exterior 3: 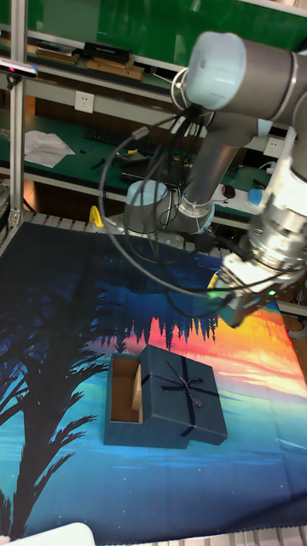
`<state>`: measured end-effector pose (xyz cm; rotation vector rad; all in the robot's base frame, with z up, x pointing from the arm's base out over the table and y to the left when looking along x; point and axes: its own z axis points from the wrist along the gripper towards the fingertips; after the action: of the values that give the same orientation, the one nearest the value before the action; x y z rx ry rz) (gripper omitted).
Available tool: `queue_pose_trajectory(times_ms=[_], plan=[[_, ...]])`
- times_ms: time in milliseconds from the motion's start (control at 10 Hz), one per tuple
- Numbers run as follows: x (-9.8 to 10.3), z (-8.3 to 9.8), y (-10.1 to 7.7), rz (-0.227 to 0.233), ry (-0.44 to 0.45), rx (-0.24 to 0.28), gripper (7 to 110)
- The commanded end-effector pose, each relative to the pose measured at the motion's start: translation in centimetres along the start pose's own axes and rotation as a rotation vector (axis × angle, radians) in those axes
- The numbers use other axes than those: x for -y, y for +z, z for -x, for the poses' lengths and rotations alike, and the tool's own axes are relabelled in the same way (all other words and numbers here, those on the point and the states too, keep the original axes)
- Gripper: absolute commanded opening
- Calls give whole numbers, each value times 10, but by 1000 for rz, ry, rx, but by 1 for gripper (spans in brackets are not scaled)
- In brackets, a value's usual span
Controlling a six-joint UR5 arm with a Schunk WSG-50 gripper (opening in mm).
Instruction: Slide the outer casing onto the gift box
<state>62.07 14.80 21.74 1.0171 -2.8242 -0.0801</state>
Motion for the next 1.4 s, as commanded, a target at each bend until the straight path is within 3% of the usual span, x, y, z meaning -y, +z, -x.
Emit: queue_pose_trajectory(times_ms=[0,300,700,1000,1300], plan=[[-17,29,0,1,-14,49,7],[-38,58,-3,54,30,124,7],[-35,64,18,27,83,107,7],[-30,59,23,19,117,87,7],[-36,70,24,53,156,130,7]])
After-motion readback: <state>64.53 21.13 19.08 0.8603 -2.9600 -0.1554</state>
